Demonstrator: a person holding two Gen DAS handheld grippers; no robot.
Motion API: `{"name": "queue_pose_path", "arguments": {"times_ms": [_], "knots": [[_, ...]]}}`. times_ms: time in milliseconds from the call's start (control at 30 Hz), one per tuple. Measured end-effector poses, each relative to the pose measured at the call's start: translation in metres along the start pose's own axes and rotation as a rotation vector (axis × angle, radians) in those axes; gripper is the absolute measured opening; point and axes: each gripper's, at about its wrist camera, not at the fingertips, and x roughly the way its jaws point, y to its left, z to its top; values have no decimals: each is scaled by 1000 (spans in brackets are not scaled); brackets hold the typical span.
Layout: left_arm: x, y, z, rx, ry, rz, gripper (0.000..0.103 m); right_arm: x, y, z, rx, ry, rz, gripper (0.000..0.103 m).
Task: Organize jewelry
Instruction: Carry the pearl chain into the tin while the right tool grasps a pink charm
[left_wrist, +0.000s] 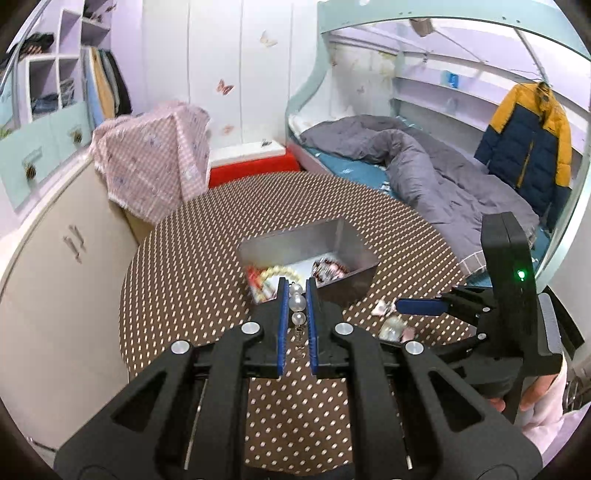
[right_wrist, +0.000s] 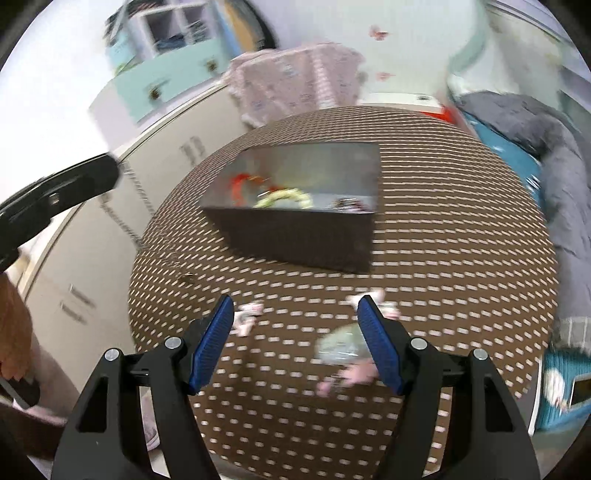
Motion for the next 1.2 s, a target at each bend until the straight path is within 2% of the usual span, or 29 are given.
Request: {"name": "queue_pose_path", "arguments": {"times_ms": [67, 267, 333, 400, 533, 800, 1200], "knots": [[4, 8, -8, -19, 25, 3, 9, 13, 14, 1, -43, 34, 8, 52], [20, 26, -29, -69, 91, -2, 9, 51, 27, 1, -64, 129, -20, 23], [24, 31, -33, -80, 105, -4, 9, 57, 28, 3, -63, 134, -24, 20], [27, 35, -37, -88, 116, -7, 9, 59, 29, 5, -61, 137, -32, 12], [33, 35, -39, -96, 123, -17, 9, 59, 27, 7, -40, 139, -47, 12], [28, 27, -25, -79, 82, -37, 9, 21, 17, 18, -17, 48, -61, 12], [11, 19, 31, -33, -40, -63, 9, -35, 9, 67, -68, -130, -158, 12]]}}
